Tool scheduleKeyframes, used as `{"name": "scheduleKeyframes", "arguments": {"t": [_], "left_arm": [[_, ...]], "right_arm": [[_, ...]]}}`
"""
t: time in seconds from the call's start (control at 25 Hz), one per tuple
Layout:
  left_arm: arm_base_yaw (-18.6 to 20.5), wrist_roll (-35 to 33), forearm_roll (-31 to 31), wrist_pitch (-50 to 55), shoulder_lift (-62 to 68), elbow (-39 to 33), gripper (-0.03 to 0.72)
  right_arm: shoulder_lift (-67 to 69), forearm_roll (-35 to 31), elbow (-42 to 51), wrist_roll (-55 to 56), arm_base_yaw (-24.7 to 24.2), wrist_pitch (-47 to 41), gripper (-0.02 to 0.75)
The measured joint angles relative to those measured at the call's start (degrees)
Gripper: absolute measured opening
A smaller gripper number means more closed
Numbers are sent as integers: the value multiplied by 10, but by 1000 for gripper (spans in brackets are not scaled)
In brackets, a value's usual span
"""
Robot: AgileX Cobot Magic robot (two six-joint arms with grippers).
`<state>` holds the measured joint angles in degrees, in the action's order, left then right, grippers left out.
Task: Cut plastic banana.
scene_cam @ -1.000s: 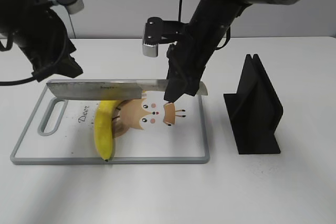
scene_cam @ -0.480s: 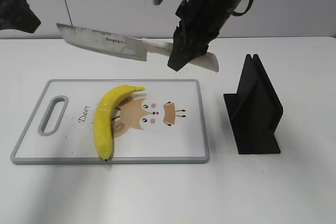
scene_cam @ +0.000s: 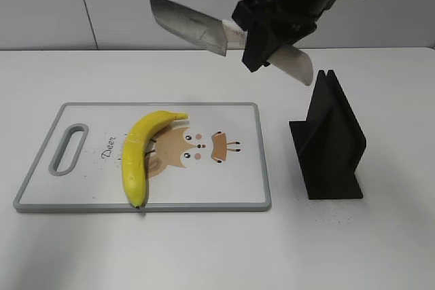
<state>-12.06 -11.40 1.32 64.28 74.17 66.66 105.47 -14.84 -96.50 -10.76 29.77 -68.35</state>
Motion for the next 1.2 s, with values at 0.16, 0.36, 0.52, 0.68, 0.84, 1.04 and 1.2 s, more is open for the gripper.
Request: {"name": "scheduleKeyframes", "arguments": {"t": [0.16,0.36,0.52,0.68,0.84,1.04,1.2], "left_arm": [[1,7,-1,3,-51,-44,569],[1,9,-3,-16,-139,-116,566],[1,9,-3,-45,-231,-183,566],[1,9,-3,-72,-323,-247,566],[1,10,-3,-79,-408,-292,566],[1,11,-3,-85,-496,-335,564],[1,11,-3,-98,-558,-359,562]], "right_arm": [[-31,29,1,85,0,-2,182],[-59,47,31,139,-13,-3,182],[-84,48,71,157,-38,-5,182],[-113,57,104,176,-73,-5,182],[-145,90,137,208,-97,3,182],[-170,109,183,241,-103,18,182],[-183,115,229,263,-103,55,182]]}}
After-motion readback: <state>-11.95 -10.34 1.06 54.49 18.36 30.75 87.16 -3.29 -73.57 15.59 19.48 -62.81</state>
